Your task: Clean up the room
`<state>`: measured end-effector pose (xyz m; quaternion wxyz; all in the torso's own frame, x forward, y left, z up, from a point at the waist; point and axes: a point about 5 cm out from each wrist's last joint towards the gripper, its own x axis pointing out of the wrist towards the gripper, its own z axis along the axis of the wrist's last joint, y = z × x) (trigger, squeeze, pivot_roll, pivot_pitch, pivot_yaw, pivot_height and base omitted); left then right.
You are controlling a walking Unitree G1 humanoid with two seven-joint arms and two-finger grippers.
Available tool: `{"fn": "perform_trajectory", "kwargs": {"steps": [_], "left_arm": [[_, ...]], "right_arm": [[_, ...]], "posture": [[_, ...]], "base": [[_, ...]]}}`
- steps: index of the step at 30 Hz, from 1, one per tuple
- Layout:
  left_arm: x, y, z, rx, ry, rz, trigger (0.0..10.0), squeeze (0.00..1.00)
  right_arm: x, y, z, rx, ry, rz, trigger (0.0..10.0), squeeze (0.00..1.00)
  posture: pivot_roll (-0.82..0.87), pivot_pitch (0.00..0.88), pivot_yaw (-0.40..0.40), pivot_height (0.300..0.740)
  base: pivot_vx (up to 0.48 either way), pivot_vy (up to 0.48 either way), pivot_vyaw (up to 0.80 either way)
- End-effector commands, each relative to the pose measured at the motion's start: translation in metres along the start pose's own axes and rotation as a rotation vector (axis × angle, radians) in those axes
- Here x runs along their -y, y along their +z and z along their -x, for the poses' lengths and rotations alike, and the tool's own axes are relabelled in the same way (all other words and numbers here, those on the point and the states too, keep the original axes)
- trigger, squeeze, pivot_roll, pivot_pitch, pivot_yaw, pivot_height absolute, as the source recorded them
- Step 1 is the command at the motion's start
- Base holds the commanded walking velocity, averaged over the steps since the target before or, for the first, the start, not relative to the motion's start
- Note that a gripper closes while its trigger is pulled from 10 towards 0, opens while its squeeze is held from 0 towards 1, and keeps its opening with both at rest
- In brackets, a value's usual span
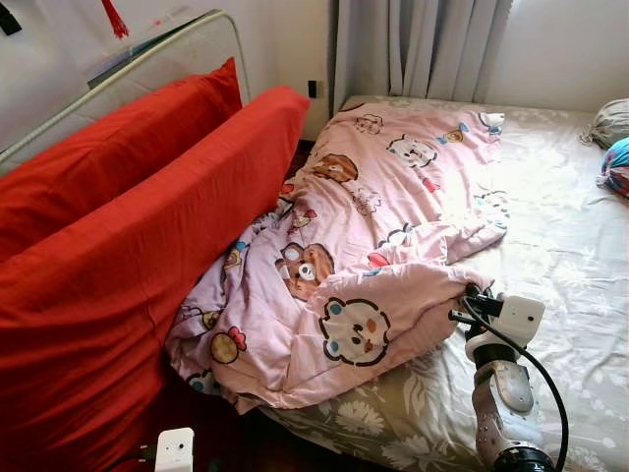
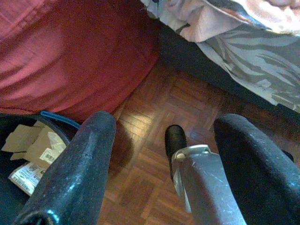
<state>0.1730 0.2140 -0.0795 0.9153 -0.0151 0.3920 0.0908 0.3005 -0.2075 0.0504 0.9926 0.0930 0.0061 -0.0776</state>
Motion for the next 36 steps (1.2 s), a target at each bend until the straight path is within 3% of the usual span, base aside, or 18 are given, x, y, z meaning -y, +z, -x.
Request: {"fn": "perform_trajectory", "kwargs": {"steps": [1,8,36], "left_arm": [[-0.0071,-0.0093,0.003,-0.039,0.014,0.003,10.0,0.0],[-0.0051,-0.0072,0.0023,-0.029,0.009,0.003,10.0,0.0],[-0.0021,-0.0085,0.0024,-0.038,-0.007,-0.008,10.0,0.0]], "right_arm": [[-0.0022,0.0013,0.0002,0.006,0.004,-0.001,10.0,0.0],[-0.0033,0.0006,0.0009,0.004,0.005,0.0,10.0,0.0],[-0.0062,0.0074,-0.0015,0.037,-0.004,-0.001,10.0,0.0]], "posture": [[-0.13,0.122,0.047,0.74],[-0.13,0.122,0.047,0.74],[-0.13,0.123,0.049,0.74]], "base": [[0.0,0.0,0.0],[0.0,0.0,0.0],[-0.258,0.0,0.0]]}}
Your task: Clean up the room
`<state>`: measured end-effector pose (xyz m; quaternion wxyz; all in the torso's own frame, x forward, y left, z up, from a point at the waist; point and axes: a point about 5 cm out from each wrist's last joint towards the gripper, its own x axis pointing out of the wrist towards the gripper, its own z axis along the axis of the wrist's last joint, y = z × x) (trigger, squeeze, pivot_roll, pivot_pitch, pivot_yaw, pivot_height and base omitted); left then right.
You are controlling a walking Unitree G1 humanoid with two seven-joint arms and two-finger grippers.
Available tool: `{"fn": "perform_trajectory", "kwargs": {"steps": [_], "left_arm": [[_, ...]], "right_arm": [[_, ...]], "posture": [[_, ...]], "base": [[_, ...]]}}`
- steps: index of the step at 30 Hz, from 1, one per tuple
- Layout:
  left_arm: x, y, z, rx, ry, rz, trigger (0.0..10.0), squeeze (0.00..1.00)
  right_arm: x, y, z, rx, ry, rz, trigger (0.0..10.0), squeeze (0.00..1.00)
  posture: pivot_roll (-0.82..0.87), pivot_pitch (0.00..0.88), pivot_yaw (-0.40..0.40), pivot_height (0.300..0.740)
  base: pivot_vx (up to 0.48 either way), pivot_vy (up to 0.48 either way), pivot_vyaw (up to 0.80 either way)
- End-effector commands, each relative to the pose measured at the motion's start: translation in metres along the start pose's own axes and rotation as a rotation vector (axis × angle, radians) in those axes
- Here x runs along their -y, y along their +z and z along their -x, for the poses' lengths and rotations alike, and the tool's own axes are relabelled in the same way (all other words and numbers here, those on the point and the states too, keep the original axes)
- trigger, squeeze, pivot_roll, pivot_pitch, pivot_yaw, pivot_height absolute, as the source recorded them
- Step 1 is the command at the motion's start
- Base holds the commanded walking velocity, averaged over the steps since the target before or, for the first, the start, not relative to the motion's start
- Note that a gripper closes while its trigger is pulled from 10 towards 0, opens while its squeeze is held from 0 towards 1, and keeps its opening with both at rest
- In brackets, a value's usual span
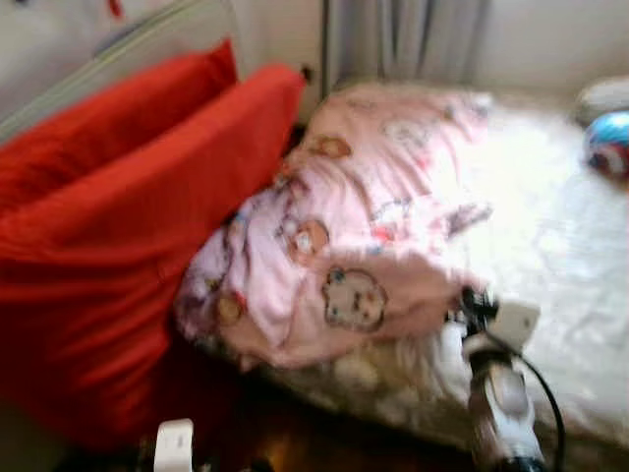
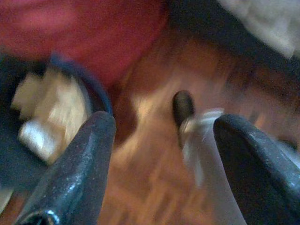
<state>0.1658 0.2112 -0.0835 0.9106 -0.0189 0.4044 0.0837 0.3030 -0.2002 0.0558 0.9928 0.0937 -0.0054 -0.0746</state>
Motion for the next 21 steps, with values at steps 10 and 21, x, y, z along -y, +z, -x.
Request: {"fn": "perform_trajectory", "kwargs": {"steps": [10,21], "left_arm": [[-0.003,-0.001,0.0,-0.013,0.005,-0.009,10.0,0.0],[-0.003,-0.001,0.0,-0.014,0.002,-0.017,10.0,0.0]], "right_arm": [[0.003,0.013,-0.004,0.055,-0.031,0.009,10.0,0.0],[0.003,0.024,-0.007,0.102,-0.051,0.013,10.0,0.0]], "posture": [[-0.13,0.125,0.05,0.74],[-0.13,0.125,0.05,0.74]], "base": [[-0.26,0.0,0.0],[-0.258,0.0,0.0]]}}
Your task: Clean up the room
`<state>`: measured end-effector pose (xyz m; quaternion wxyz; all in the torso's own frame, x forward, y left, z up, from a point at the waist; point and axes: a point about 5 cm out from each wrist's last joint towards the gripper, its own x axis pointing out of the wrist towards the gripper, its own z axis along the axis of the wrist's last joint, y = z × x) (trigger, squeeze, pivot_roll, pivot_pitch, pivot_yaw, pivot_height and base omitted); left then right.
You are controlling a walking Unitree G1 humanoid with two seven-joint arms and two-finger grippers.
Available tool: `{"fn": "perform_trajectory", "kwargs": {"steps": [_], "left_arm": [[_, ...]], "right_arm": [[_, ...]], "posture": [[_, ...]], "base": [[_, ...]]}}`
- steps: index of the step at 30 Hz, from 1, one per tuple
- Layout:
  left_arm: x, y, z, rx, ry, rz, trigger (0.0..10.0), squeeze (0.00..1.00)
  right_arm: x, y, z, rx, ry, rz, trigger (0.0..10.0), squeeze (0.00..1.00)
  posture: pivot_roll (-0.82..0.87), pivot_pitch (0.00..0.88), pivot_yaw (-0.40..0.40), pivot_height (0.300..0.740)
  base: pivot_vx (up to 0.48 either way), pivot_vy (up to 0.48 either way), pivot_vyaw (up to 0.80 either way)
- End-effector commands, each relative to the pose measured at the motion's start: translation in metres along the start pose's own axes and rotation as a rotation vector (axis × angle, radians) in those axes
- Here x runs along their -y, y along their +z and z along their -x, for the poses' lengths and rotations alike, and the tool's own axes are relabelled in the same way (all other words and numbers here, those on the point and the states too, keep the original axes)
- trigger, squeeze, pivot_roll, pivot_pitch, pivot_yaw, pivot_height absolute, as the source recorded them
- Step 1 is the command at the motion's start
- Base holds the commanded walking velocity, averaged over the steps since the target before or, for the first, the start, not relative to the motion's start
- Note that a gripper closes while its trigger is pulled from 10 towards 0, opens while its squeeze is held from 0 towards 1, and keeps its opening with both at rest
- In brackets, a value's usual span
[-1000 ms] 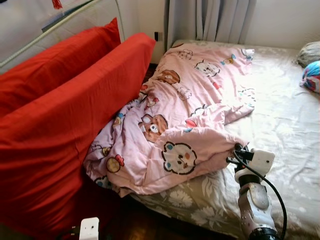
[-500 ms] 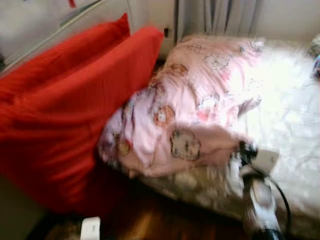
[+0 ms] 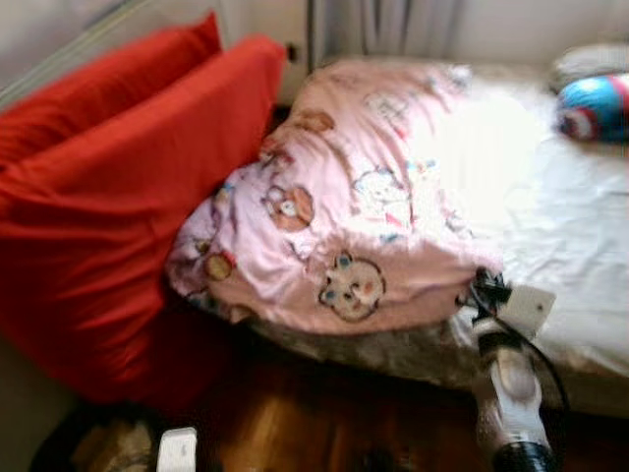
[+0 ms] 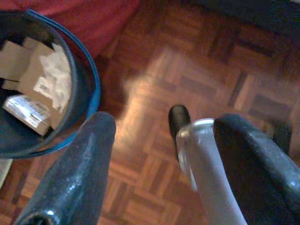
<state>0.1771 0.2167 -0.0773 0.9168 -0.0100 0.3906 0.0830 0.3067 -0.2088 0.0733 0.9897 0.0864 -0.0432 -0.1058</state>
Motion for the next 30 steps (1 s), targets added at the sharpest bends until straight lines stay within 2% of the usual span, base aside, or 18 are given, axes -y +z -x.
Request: {"fn": "perform_trajectory", "kwargs": {"steps": [1,8,14,15,17,23,26,30], "left_arm": [[0.001,-0.014,0.004,-0.046,-0.001,-0.003,10.0,0.0],[0.002,-0.015,0.004,-0.046,0.0,-0.007,10.0,0.0],[0.002,-0.015,0.005,-0.046,-0.003,-0.012,10.0,0.0],[0.003,-0.016,0.005,-0.047,-0.004,-0.014,10.0,0.0],[0.004,-0.016,0.005,-0.047,-0.007,-0.016,10.0,0.0],[0.006,-0.015,0.004,-0.044,-0.014,-0.022,10.0,0.0],[0.007,-0.014,0.004,-0.042,-0.016,-0.025,10.0,0.0],[0.007,-0.013,0.004,-0.039,-0.018,-0.028,10.0,0.0]], "right_arm": [[-0.001,0.006,-0.002,0.022,0.004,0.004,10.0,0.0],[-0.002,-0.003,-0.001,-0.044,0.021,0.016,10.0,0.0],[0.005,-0.017,0.003,-0.153,-0.017,0.056,10.0,0.0],[0.009,-0.026,0.006,-0.219,-0.036,0.073,10.0,0.0],[0.015,-0.036,0.01,-0.282,-0.061,0.073,10.0,0.0],[0.031,-0.055,0.024,-0.406,-0.14,0.042,10.0,0.0],[0.043,-0.065,0.033,-0.48,-0.177,0.063,10.0,0.0],[0.051,-0.071,0.04,-0.524,-0.209,0.069,10.0,0.0]], "posture": [[-0.13,0.124,0.049,0.74],[-0.13,0.125,0.048,0.74],[-0.13,0.127,0.048,0.74],[-0.13,0.127,0.048,0.74],[-0.13,0.127,0.048,0.74],[-0.13,0.128,0.048,0.74],[-0.13,0.128,0.049,0.74],[-0.13,0.128,0.05,0.74]], "base": [[0.0,0.0,0.0],[0.0,0.0,0.0],[0.0,0.0,0.0],[0.0,0.0,0.0],[0.0,0.0,0.0],[0.0,0.0,0.0],[0.0,0.0,0.0],[0.0,0.0,0.0]]}}
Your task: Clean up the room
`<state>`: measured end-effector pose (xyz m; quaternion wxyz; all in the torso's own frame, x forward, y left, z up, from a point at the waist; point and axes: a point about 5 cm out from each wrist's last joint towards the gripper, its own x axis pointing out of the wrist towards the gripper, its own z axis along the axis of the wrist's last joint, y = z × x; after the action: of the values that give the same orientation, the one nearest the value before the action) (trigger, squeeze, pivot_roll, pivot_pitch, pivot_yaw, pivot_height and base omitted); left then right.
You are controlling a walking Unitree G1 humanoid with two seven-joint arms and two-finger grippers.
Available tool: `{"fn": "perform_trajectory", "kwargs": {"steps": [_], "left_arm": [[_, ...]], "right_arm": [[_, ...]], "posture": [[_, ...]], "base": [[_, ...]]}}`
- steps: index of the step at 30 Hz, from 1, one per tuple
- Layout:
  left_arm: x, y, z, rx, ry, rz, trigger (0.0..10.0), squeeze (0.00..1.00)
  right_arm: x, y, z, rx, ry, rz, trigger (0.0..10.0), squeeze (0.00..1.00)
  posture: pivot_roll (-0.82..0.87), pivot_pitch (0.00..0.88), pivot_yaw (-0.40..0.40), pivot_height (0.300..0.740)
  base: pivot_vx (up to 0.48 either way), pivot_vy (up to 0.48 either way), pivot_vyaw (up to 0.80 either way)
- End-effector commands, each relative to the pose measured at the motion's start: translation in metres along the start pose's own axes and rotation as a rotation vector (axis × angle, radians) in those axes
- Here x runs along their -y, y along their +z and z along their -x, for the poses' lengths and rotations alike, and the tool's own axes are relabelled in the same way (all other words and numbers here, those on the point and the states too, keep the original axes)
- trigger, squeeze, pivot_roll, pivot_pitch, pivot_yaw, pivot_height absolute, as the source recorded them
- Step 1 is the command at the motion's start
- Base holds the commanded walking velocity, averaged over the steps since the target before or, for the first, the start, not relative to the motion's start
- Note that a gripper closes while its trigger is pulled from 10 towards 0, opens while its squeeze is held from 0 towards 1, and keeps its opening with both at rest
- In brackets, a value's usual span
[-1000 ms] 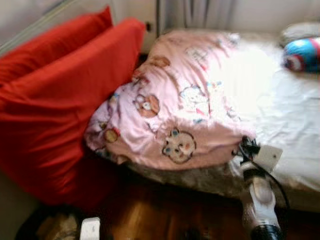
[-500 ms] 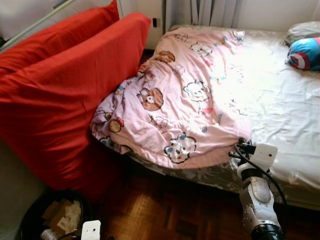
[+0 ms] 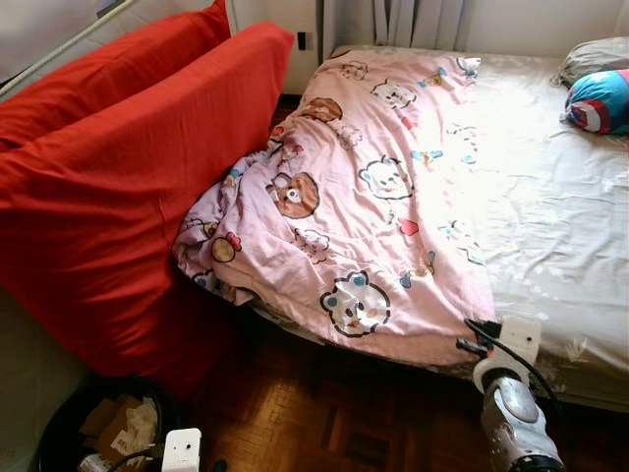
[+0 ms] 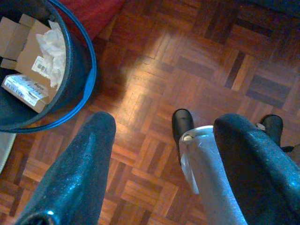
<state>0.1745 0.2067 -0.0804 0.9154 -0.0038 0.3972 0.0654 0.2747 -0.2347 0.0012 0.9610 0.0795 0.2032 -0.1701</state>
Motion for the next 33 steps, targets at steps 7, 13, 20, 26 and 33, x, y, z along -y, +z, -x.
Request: {"fn": "perform_trajectory", "kwargs": {"steps": [7,13,20,26,33], "left_arm": [[-0.001,-0.007,0.002,-0.023,0.003,-0.01,10.0,0.0],[-0.002,-0.008,0.002,-0.026,0.0,-0.019,10.0,0.0],[-0.002,-0.009,0.003,-0.028,-0.001,-0.023,10.0,0.0],[-0.002,-0.009,0.003,-0.029,-0.002,-0.023,10.0,0.0],[-0.002,-0.01,0.003,-0.037,-0.003,-0.019,10.0,0.0]], "right_arm": [[0.018,-0.029,0.009,-0.116,-0.063,0.01,10.0,0.0],[0.018,-0.03,0.009,-0.115,-0.065,0.008,10.0,0.68],[0.018,-0.027,0.008,-0.103,-0.075,0.014,10.0,0.65],[0.017,-0.03,0.009,-0.116,-0.071,0.012,10.0,0.19],[0.009,-0.053,0.019,-0.175,0.045,0.0,10.0,0.0]], "posture": [[-0.13,0.126,0.052,0.74],[-0.13,0.127,0.055,0.74],[-0.13,0.128,0.054,0.74],[-0.13,0.127,0.053,0.74],[-0.14,0.126,0.052,0.74]], "base": [[0.0,0.0,0.0],[0.0,0.0,0.0],[0.0,0.0,0.0],[0.0,0.0,0.0],[0.0,0.0,0.0]]}}
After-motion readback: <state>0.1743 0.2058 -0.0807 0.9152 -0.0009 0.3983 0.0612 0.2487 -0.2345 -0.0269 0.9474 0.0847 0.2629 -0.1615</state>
